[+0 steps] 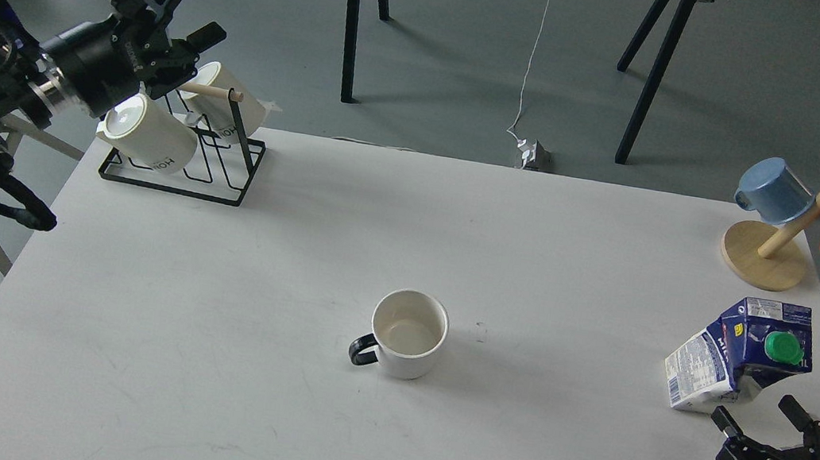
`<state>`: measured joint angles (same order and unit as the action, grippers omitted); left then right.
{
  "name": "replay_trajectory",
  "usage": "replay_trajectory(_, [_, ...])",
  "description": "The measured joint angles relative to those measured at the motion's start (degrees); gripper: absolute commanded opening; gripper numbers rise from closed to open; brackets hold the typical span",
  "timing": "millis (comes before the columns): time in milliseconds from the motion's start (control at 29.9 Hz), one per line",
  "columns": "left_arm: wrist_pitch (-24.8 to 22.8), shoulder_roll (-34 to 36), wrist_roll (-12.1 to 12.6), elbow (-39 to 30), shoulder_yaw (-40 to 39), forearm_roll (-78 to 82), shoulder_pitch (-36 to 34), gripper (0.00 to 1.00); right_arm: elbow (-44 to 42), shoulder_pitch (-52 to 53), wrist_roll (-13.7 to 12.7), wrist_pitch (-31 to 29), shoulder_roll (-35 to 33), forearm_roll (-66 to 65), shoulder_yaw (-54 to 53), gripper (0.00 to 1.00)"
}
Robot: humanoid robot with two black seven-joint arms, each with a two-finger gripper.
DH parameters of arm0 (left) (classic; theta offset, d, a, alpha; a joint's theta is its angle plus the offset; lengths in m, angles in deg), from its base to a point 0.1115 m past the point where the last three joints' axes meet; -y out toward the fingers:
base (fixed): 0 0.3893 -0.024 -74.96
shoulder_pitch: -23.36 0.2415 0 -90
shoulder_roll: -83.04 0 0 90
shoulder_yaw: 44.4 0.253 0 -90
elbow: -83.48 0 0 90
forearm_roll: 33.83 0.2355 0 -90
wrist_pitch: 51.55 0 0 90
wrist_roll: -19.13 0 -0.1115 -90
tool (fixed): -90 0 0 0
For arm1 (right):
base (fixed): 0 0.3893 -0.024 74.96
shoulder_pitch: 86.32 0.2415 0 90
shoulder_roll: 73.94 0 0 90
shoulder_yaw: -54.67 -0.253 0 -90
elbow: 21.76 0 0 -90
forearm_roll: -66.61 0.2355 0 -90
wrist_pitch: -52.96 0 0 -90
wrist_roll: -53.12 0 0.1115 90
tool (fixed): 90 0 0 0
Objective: Place cup and milk with both arms
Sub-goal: 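Reach the right gripper to the milk carton and grasp it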
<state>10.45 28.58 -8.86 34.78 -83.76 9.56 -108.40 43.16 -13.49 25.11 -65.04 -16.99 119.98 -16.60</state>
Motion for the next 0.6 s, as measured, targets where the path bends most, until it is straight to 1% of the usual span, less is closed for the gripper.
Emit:
replay_trajectory(368, [0.0,0.0,0.0,0.0,0.1,0.0,0.5,0.88,-1.4,3.1,0.0,0.0,1.6,-0.5,0.0,0.99])
replay_trajectory(468, [0.0,0.0,0.0,0.1,0.1,0.0,0.5,0.88,-2.3,4.2,0.0,0.0,2.4,-0.5,-0.1,0.97])
replay_trajectory(502, [0.0,0.0,0.0,0.1,0.1,0.0,0.6,0.88,-2.6,4.7,0.0,0.0,2.8,-0.5,-0.1,0.95])
replay_trajectory(569, [0.0,-0.1,0.0,0.1,0.1,0.0,1.1,0.88,-3.3,5.5,0.0,0.0,3.5,-0.5,-0.1,0.86])
replay_trajectory(602, [0.0,-0.1,0.0,0.1,0.1,0.0,1.4,0.89,-3.5,5.7,0.0,0.0,3.8,-0.5,-0.1,0.8])
